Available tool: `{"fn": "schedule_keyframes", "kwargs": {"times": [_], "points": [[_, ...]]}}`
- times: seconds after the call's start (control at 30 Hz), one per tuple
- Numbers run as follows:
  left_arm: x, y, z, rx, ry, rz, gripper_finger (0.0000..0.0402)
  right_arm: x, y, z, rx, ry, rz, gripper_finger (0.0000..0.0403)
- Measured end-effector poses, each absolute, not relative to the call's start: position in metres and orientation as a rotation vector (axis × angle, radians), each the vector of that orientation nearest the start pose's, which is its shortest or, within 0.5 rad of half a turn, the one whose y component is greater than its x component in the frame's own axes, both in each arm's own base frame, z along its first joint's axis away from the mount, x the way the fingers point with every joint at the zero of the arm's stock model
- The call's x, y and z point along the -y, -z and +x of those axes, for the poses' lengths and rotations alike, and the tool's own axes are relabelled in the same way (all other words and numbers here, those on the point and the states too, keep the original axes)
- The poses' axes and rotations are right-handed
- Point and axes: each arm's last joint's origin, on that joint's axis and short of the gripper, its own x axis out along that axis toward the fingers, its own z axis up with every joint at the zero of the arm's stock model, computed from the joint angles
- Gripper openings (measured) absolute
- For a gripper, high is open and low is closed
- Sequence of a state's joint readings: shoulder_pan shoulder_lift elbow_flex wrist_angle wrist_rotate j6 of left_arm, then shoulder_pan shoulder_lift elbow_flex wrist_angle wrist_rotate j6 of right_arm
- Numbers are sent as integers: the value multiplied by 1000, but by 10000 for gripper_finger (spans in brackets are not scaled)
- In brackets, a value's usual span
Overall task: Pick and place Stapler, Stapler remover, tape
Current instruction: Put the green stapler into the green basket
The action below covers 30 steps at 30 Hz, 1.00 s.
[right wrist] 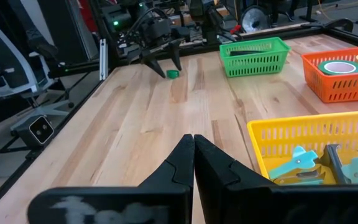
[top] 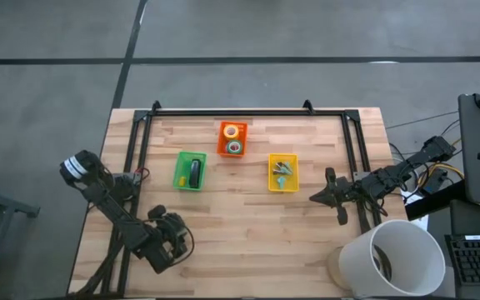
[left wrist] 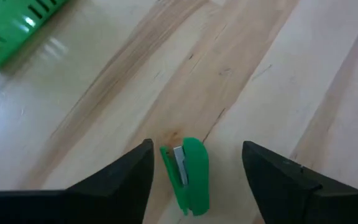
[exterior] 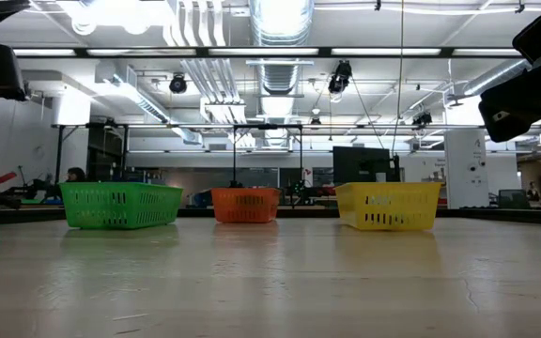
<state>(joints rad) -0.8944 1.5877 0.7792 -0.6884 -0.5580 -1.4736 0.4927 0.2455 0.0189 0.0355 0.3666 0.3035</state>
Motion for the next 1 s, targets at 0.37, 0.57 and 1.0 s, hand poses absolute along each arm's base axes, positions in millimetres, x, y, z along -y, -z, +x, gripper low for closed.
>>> {"fn": "schedule_keyframes", "kwargs": {"times": [0.37, 0.57, 1.0], "points": [[179, -140, 165, -963, -570, -371, 257, -43, -153, 101, -191, -98, 223, 8], [180, -138, 164, -1009, -588, -441, 257, -42, -153, 101, -191, -98, 223, 8], [175, -127, 160, -953, -584, -465, 218, -43, -153, 101, -191, -98, 223, 8]]}}
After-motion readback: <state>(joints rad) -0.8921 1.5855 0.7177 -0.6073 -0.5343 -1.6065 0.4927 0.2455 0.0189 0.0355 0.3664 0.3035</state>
